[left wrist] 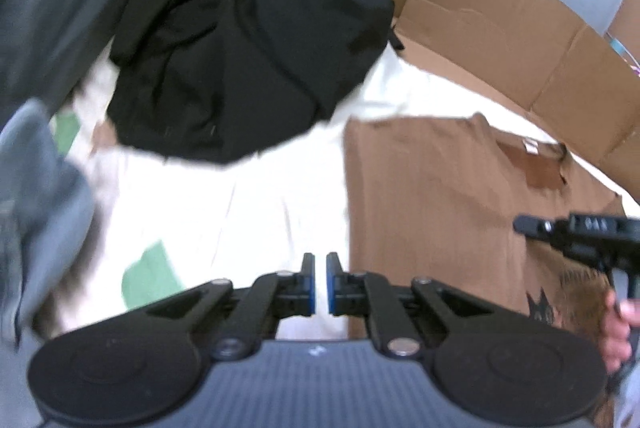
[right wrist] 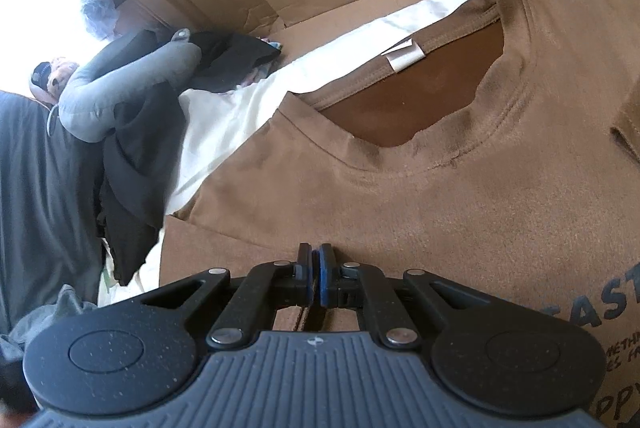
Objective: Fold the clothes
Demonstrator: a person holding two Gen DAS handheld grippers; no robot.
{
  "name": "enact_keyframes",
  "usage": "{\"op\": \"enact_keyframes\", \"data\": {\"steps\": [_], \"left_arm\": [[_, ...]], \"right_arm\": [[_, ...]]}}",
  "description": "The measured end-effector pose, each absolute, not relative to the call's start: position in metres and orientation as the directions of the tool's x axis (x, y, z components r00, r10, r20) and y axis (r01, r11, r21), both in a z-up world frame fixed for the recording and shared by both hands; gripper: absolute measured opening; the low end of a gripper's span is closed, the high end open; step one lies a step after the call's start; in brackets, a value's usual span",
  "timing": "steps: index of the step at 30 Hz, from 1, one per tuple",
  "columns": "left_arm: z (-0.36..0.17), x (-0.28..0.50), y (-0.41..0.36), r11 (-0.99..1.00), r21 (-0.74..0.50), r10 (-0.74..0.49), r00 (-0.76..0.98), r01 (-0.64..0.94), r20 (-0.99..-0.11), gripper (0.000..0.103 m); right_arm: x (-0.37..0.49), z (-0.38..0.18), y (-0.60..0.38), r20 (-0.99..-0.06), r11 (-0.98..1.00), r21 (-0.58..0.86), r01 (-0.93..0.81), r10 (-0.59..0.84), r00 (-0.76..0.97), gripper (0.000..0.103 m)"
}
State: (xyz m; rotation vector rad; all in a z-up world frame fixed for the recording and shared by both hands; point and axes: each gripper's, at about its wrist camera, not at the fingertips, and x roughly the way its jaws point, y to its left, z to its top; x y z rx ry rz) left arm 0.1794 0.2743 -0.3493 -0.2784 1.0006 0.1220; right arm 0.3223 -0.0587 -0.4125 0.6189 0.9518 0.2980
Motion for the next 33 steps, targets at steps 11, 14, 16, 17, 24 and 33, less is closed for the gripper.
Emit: {"op": "enact_keyframes", "data": {"steps": [11,14,16,17,24,33], "left_arm": [[-0.350,0.129,0.263,0.942,-0.240,-0.093,0.506,-0.234,-0.857,0.009],[-0.345,0.127,0.257,0.945,-0.254,-0.108,0.532,-0.208,-0.840,0.009],[-0.344,0.126,0.251,0.949,-0.259,-0.125,0.539,-0.180,-0.833,0.009],[-0.344,0.126,0.249,0.951,-0.260,-0.134,0.537,-0.167,-0.833,0.009],[-0.356,0.124,0.231,0.959,-0.269,-0.187,0.512,-0.091,-0.839,0.009],[-0.377,0.121,0.233,0.969,-0.226,-0.156,0.464,-0.099,-0.872,0.009]], "right_arm": [[0.298,-0.397,-0.070,-0.662,0.780,0.620,0.081,0.465,0.589,0.005],[0.288,-0.391,-0.070,-0.654,0.777,0.625,0.075,0.469,0.593,0.005],[0.282,-0.387,-0.068,-0.652,0.782,0.620,0.062,0.470,0.594,0.005],[0.280,-0.385,-0.066,-0.652,0.786,0.616,0.049,0.473,0.593,0.005],[0.265,-0.377,-0.028,-0.652,0.805,0.585,-0.101,0.541,0.531,0.005],[0.237,-0.390,0.031,-0.686,0.783,0.566,-0.259,0.621,0.379,0.005]]}}
